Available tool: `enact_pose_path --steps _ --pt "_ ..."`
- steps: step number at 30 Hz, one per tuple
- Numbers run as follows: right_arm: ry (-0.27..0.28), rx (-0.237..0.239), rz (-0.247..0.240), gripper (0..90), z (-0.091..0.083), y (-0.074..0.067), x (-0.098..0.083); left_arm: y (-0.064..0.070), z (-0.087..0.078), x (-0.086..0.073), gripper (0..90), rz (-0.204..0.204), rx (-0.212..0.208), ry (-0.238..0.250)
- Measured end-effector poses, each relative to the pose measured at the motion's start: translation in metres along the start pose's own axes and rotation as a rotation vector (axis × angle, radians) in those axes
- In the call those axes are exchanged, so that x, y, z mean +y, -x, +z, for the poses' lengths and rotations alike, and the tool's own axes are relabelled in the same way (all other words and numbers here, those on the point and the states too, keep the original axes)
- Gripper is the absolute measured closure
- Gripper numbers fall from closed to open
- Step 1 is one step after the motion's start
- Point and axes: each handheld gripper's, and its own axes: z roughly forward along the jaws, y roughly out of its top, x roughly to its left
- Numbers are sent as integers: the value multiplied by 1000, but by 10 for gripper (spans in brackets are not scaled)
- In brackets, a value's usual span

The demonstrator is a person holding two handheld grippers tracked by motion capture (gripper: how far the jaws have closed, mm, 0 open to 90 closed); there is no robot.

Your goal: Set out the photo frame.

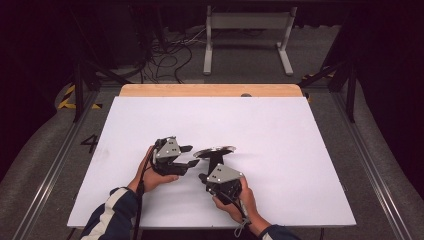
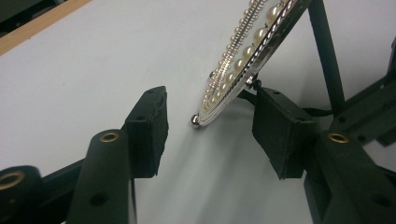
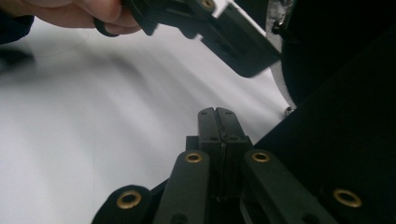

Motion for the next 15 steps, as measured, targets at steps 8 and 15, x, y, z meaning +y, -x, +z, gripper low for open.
enact_pose_path --steps 8,15 --pt "-19 -38 -6 900 8 -8 -2 2 14 0 689 10 15 -28" --pt "-41 -54 -1 900 8 -9 -2 9 12 0 770 81 39 -42"
